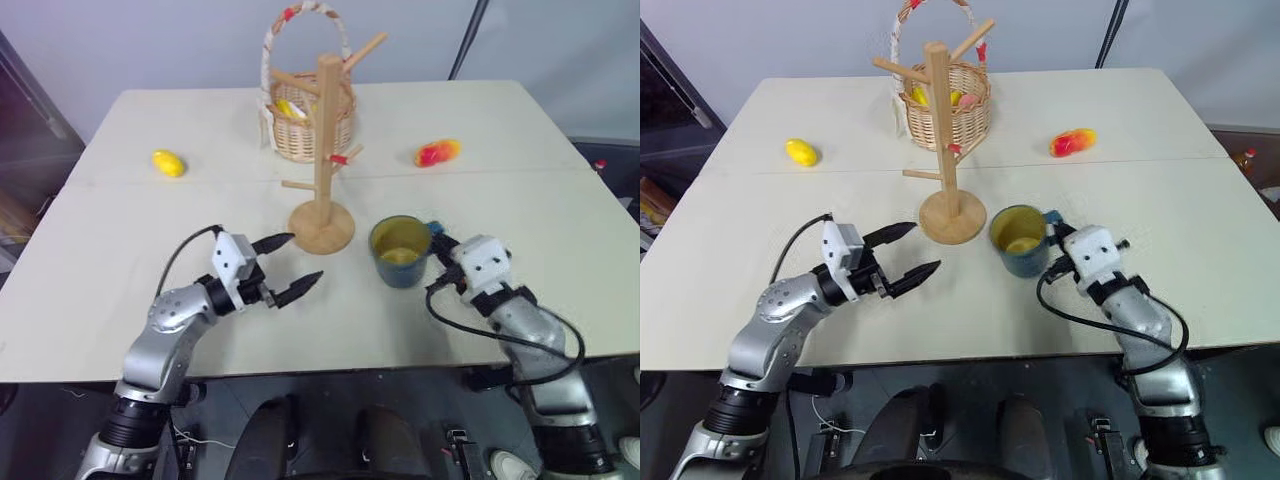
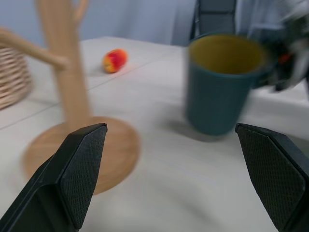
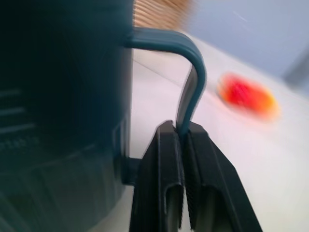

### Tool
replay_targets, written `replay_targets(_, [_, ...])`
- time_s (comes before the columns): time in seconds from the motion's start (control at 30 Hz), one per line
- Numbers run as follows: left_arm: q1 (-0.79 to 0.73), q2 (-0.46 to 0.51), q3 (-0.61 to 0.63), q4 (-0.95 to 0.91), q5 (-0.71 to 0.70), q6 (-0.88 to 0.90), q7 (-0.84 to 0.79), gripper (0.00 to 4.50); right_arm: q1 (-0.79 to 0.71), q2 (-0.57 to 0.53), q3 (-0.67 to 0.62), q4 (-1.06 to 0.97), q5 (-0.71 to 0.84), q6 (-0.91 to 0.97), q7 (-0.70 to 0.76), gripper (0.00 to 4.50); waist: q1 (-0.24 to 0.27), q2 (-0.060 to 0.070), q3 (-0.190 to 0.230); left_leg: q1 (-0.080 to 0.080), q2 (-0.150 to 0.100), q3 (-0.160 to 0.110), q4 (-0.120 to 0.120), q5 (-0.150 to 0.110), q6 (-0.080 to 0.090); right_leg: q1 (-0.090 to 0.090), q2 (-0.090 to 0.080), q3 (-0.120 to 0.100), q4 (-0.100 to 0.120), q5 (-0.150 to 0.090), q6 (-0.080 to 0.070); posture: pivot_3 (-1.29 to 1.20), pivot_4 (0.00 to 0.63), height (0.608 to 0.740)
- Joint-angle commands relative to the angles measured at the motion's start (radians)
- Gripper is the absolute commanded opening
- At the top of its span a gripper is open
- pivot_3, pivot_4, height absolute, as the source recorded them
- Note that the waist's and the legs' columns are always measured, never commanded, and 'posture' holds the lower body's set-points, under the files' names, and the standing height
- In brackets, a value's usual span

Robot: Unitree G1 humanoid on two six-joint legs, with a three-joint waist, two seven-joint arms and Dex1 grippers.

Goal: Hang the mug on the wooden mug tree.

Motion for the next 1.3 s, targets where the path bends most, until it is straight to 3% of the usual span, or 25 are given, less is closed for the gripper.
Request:
replay_targets(0.03, [0.002,0.032,0.071,0.001,-0.018,-0.009,-0.002,4.50,-0.167,-0.049,0.036,-0.117,0.030,0.061,0.096,0.02,-0.007,0.000,0.000,0.000,0.000,0.000,0.000,0.000,0.000,0.000,0.000,0.000,0.000,0.000,0.000,0.00,0.150,0.740])
replay_targets(0.23, [-0.005,0.049,0.115,0.013,-0.018,-0.017,0.005,4.50,-0.380,-0.057,0.119,-0.158,0.025,0.239,0.157,0.02,0.001,-0.002,0.000,0.000,0.000,-0.001,0.000,0.000,0.000,0.001,-0.001,-0.001,-0.001,0.000,0.000,0.00,0.150,0.740])
replay_targets(0.63, [-0.009,0.035,0.136,-0.011,-0.024,-0.006,0.037,4.50,-0.583,-0.043,0.219,-0.104,-0.055,0.396,0.170,0.02,0.010,-0.002,0.000,-0.001,-0.001,-0.001,0.000,0.000,0.000,0.000,-0.005,-0.001,-0.001,0.000,0.000,0.00,0.150,0.740])
replay_targets(0.93, [-0.021,0.035,0.132,-0.017,-0.035,0.002,0.044,4.50,-0.620,-0.042,0.225,-0.094,-0.085,0.441,0.179,0.02,0.009,-0.002,0.000,-0.001,-0.001,-0.001,0.000,0.000,0.000,-0.001,-0.005,-0.001,-0.001,0.000,0.000,0.00,0.150,0.740])
replay_targets(1.3, [-0.039,0.036,0.133,0.001,-0.040,0.005,0.031,4.50,-0.536,-0.108,0.162,-0.205,-0.049,0.494,0.227,0.02,0.011,-0.002,0.000,-0.002,-0.001,-0.001,0.000,0.000,0.000,-0.001,-0.005,-0.001,-0.001,0.000,0.000,0.00,0.150,0.740])
